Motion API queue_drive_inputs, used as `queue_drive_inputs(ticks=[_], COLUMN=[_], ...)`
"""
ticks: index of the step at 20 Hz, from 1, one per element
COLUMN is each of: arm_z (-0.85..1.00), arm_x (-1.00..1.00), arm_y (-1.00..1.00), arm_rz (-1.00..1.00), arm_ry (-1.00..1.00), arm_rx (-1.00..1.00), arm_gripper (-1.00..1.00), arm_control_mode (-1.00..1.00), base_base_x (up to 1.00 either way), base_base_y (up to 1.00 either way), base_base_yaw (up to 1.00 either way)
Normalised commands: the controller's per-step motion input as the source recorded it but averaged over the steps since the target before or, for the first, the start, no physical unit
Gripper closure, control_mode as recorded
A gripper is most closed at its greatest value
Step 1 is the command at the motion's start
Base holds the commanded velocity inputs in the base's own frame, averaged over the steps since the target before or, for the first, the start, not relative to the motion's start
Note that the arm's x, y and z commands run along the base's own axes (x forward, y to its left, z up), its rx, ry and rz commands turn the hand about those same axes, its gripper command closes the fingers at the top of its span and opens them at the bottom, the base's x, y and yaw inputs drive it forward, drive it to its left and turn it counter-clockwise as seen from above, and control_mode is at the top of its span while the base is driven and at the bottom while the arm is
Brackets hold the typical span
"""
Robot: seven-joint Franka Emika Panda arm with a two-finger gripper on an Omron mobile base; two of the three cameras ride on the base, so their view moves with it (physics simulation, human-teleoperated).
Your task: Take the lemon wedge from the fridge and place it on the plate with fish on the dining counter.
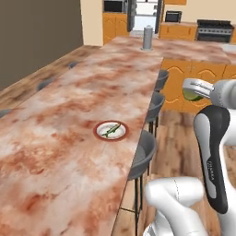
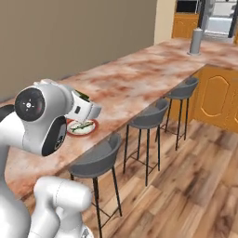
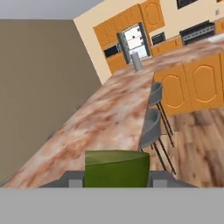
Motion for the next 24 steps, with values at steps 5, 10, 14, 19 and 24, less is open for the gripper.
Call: queue_drive_inputs(ticks=[5, 10, 14, 19, 24], arm_z=[0.00, -0.42, -0.87, -0.37, -0.67], arm_x=[0.00, 0.34, 0.80, 1.00, 1.00], arm_y=[0.00, 0.38, 0.52, 0.06, 0.00], arm_rz=[0.00, 0.25, 0.36, 0.10, 0.00], arm_ry=[0.00, 0.37, 0.74, 0.42, 0.18], arm_rx=[0.00, 0.04, 0.09, 0.01, -0.02], arm_gripper=[1.00, 1.00, 1.00, 1.00, 1.00], arm_control_mode=[1.00, -1.00, -1.00, -1.00, -1.00], base_base_x=[0.95, 0.25, 0.00, 0.00, 0.00], base_base_y=[0.35, 0.25, 0.00, 0.00, 0.00], base_base_yaw=[0.38, 0.17, 0.00, 0.00, 0.00])
